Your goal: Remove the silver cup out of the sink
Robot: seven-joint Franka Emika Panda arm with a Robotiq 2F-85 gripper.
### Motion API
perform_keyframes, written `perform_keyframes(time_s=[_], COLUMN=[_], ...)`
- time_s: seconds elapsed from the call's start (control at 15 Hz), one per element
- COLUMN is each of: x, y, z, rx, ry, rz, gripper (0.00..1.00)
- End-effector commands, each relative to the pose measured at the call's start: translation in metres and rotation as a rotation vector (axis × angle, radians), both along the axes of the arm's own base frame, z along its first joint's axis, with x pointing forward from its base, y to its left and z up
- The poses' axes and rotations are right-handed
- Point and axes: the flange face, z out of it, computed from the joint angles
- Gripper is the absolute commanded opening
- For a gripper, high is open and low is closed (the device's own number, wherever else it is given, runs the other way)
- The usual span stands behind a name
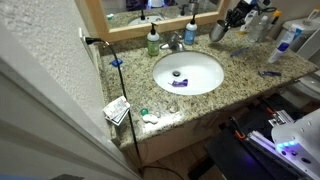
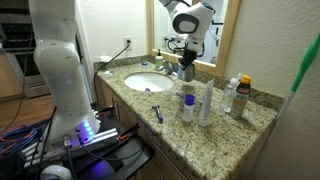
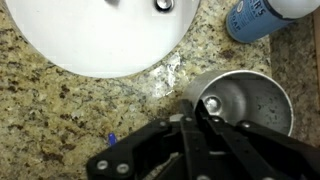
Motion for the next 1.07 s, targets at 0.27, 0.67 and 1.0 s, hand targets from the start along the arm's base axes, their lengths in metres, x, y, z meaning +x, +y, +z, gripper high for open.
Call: perform_keyframes(time_s=[0.27, 0.67, 1.0], x=[0.005, 0.005, 0.011], y=[-0.024, -0.032, -0.029], z=[-0.014, -0.034, -0.026], rx=[0.008, -0.08, -0.111], ry=[0.063, 0.173, 0.131], rz=[-0.124, -0.192, -0.197], gripper=[0.02, 0.02, 0.37])
